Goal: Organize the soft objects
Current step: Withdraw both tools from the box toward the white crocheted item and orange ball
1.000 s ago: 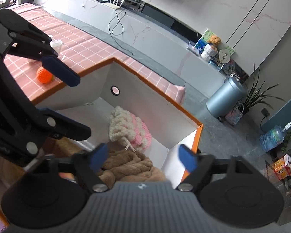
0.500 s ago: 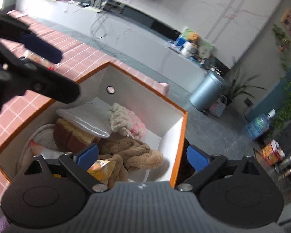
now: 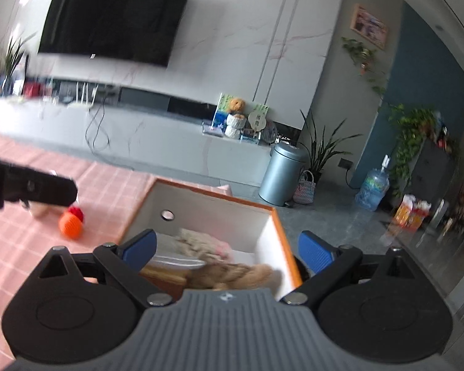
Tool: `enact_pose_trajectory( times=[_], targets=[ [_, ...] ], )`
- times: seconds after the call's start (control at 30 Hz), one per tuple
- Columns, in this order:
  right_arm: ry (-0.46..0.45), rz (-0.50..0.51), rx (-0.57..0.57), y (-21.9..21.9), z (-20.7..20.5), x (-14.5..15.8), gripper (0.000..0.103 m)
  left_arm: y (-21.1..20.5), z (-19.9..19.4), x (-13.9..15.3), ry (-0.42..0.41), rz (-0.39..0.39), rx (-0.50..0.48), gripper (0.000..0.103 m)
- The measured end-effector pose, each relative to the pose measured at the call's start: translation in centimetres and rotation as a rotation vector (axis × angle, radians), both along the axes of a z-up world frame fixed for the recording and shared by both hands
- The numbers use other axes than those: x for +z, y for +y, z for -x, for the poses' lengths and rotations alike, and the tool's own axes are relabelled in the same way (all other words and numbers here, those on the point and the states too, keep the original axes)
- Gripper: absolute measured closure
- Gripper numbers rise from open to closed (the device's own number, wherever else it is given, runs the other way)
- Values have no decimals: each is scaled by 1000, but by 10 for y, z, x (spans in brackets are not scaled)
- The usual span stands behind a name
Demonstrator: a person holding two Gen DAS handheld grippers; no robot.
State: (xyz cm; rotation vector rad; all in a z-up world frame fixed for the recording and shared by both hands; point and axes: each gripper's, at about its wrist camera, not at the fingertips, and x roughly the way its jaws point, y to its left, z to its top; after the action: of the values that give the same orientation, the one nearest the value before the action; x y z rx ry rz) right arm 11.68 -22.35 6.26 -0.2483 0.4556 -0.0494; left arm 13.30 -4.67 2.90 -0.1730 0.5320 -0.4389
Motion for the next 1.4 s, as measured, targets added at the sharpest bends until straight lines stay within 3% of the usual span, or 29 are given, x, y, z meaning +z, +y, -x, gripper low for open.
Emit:
enact_pose_trajectory(
  times=[0.23,0.57,0.7,0.9,1.4],
  targets=[
    [-66,-148,35,40,29,-10,7,33,14,-7,-4,7,119,20],
    [-105,-117,180,103,45,-35,7,69,38,-26,-59,-104,276,35],
    [-76,-116,238,117,39,-43,7,83,44,-38,-63,-130,351,41],
    [16,-248,243,126,20,-52,7,108,39,-52,-39,-124,393,41],
    [202,-262,240,158,-50,-89,3,130,5,-86,51,-164,419,42]
  ],
)
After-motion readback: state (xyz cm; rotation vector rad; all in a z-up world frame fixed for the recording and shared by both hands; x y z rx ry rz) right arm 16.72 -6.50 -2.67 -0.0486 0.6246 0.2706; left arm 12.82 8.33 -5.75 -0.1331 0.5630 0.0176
